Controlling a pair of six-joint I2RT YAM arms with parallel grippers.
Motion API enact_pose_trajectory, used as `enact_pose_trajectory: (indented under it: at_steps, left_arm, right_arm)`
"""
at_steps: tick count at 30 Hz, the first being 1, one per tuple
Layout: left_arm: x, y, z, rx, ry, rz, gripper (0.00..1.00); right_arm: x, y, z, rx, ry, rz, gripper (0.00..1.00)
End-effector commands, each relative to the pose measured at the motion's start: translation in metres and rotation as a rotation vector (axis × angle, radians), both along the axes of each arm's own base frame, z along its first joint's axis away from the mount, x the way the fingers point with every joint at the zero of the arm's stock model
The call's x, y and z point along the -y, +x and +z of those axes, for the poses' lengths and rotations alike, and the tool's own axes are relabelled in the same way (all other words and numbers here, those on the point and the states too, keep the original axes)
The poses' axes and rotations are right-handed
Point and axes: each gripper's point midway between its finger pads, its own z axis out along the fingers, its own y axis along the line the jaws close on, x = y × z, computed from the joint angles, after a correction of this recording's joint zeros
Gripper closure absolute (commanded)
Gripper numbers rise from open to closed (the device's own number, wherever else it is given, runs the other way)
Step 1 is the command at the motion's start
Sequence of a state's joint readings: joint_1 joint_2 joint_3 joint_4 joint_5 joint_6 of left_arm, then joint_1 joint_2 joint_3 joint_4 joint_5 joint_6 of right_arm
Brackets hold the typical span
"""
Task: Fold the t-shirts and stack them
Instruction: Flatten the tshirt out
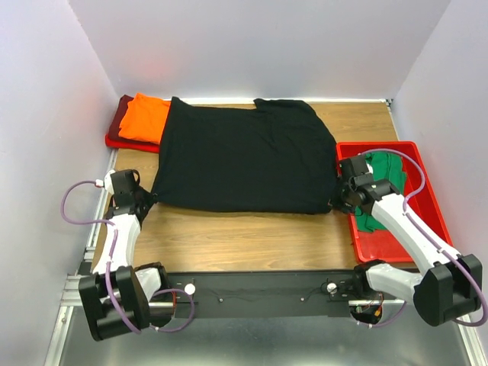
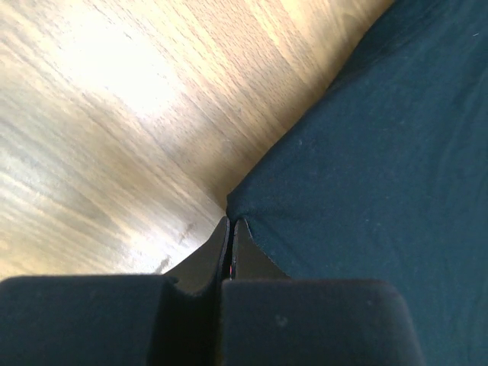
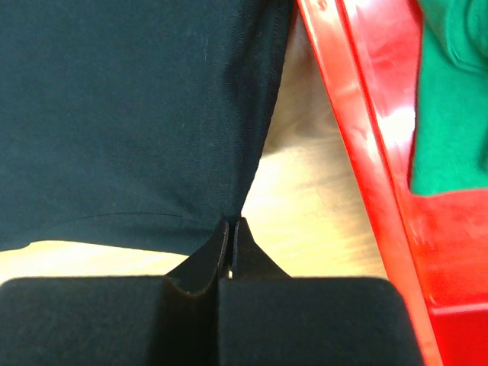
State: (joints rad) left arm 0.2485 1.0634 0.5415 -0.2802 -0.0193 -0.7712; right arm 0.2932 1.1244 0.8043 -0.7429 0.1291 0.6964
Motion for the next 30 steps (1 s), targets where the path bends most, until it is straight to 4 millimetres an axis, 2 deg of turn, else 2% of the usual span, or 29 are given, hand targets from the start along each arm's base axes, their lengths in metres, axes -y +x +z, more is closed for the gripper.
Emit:
enact_pose_trajectory:
  at_steps: [1, 8, 14, 20, 23, 24, 25, 26, 30]
  left_arm:
    - [0.0, -0.007, 0.017, 0.018, -0.001, 0.025, 1.0]
    - [-0.003, -0.01, 0.05, 0.055, 0.038, 0.012, 1.0]
    - [-0.003, -0.011, 0.051, 0.044, 0.04, 0.011, 1.0]
    - [-0.007, 0.001, 0.04, 0.024, 0.05, 0.006, 0.98]
    - [-0.011, 0.01, 0.032, -0.002, 0.069, -0.012, 0.74]
    - [-0.013, 0.012, 0.027, -0.026, 0.079, -0.02, 0.6]
    - [-0.014, 0.013, 0.027, -0.032, 0.088, -0.025, 0.55]
    - [-0.018, 0.015, 0.028, -0.039, 0.103, -0.018, 0.53]
    - [-0.023, 0.013, 0.022, -0.058, 0.116, 0.013, 0.52]
  right_arm:
    - [0.011, -0.016, 0.012, -0.046, -0.043, -0.016, 1.0]
    - [0.019, -0.012, 0.035, -0.018, -0.088, -0.016, 1.0]
    - [0.02, -0.009, 0.024, -0.049, -0.107, -0.012, 1.0]
    - [0.017, 0.013, 0.024, -0.022, -0.126, -0.004, 1.0]
    - [0.015, 0.022, 0.025, -0.008, -0.126, 0.0, 1.0]
    - [0.016, 0.024, 0.025, -0.003, -0.136, -0.001, 1.0]
    - [0.017, 0.025, 0.024, -0.005, -0.143, 0.001, 1.0]
    - [0.017, 0.026, 0.025, -0.005, -0.147, 0.002, 1.0]
    - [0.02, 0.027, 0.022, -0.01, -0.165, 0.003, 1.0]
